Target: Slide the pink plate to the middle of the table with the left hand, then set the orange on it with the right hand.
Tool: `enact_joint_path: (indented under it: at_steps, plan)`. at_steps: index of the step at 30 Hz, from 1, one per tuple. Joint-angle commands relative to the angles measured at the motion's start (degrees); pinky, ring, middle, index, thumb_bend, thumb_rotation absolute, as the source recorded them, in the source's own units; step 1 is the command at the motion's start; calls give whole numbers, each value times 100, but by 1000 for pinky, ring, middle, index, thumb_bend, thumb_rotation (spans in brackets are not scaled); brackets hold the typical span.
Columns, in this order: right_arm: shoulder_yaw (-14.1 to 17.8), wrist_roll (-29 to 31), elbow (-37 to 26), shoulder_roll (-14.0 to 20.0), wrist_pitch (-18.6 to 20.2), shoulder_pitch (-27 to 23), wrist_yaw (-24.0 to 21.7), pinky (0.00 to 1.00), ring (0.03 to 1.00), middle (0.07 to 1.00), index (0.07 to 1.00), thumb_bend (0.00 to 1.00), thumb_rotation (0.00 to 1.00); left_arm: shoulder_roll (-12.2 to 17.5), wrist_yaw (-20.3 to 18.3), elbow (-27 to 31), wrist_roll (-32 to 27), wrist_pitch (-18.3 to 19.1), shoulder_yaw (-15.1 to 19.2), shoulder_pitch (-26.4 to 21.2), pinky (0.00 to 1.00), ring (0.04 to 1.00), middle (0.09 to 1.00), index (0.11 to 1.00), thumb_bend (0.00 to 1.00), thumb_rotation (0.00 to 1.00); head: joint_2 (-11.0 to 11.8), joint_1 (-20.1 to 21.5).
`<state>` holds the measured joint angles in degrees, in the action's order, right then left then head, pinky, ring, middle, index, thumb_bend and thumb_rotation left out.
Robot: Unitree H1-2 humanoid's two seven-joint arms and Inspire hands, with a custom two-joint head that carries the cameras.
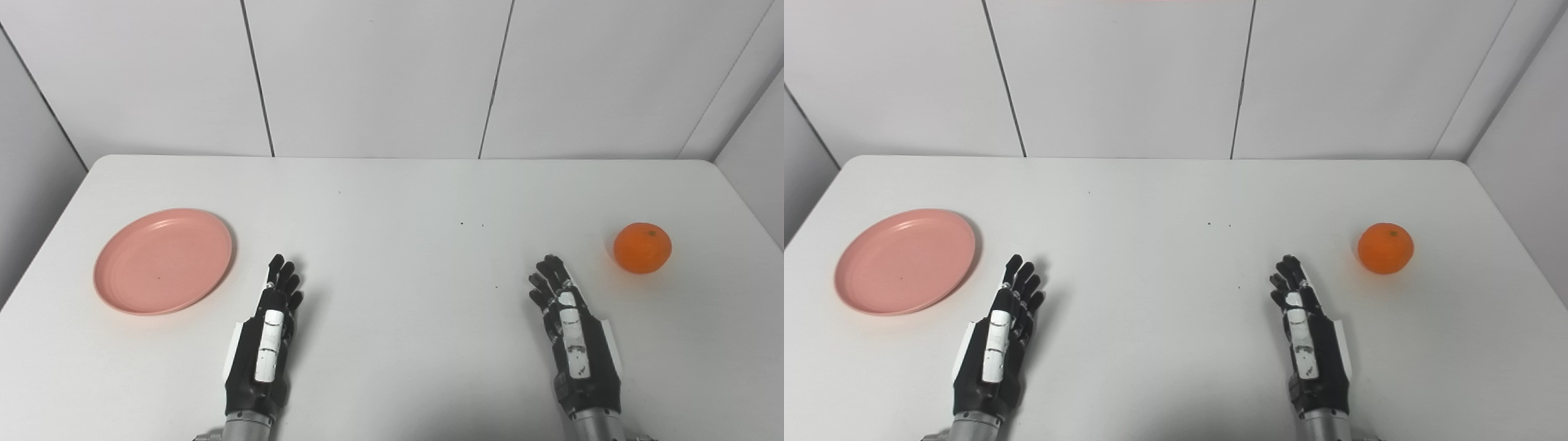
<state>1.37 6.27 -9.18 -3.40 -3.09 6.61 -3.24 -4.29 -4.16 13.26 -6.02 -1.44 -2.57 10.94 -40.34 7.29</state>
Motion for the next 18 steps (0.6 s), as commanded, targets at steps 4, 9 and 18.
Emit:
enact_joint_path:
  at_steps: [4, 9, 18]
  plan:
    - [43, 89, 369, 85, -334, 125, -52, 929, 906, 910, 890, 850, 889, 257, -78, 206, 24, -16, 12, 1094, 1000, 998, 1000, 1000, 790, 894, -13, -10]
    - [19, 105, 331, 72, -330, 148, -64, 933, 910, 909, 887, 850, 884, 271, -82, 231, 34, -5, 13, 1101, 1000, 998, 1000, 1000, 794, 898, -29, 3]
    - [-31, 45, 305, 73, -265, 172, -44, 940, 915, 911, 891, 835, 891, 272, -86, 233, 31, 1, 13, 1093, 1000, 999, 1000, 1000, 791, 906, -33, 0]
